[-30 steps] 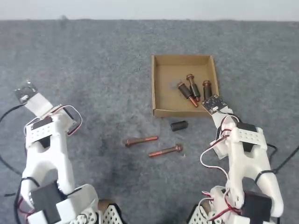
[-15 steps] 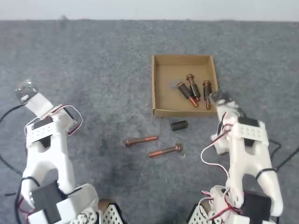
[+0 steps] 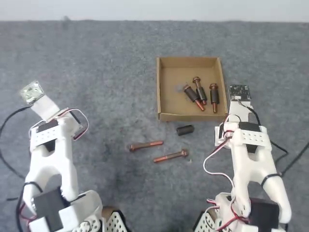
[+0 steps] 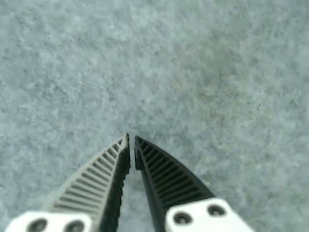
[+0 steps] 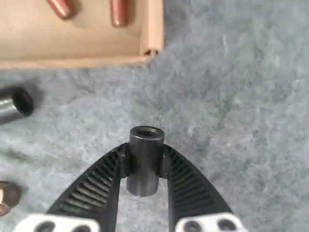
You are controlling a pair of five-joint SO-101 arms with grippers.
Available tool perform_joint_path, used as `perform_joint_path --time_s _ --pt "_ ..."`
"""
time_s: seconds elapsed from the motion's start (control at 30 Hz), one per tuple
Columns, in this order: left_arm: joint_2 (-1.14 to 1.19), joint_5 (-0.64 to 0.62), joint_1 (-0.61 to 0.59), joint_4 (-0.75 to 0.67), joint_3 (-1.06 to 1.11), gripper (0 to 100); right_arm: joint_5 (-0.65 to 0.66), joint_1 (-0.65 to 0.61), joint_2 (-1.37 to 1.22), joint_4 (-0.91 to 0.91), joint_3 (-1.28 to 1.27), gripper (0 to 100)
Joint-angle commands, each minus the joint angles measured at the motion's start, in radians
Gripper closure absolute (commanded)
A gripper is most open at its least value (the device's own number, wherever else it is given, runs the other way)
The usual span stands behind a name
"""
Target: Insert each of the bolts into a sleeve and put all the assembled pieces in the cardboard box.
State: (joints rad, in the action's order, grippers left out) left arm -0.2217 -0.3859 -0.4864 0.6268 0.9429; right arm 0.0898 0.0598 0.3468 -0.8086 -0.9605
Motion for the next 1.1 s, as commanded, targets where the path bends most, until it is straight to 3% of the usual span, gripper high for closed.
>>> perform_joint_path --time_s 0.0,0.13,0.33,0.47,0.73,0.93,1.07 --pt "-0.014 -0.005 0.026 0.012 -0.056 99 -0.011 0.012 0.053 0.019 0.009 99.2" --pt "-0.127 -0.009 0.083 0.129 -0.067 99 -0.011 0.033 0.051 0.019 0.009 99.2" --pt "-0.384 -0.005 0.278 0.381 -0.081 97 -0.011 0.036 0.051 0.021 0.009 99.2" --pt "-0.350 -0.026 0.433 0.457 -0.079 90 -0.011 0.036 0.051 0.022 0.009 99.2" --pt "-0.104 -0.034 0.597 0.457 -0.117 95 -0.011 0.033 0.051 0.042 0.005 99.2" --pt "-0.091 0.186 0.738 0.450 -0.077 99 -0.009 0.031 0.050 0.054 0.005 99.2" --pt "-0.203 0.207 0.799 0.446 -0.015 99 -0.009 0.031 0.050 0.059 0.005 99.2"
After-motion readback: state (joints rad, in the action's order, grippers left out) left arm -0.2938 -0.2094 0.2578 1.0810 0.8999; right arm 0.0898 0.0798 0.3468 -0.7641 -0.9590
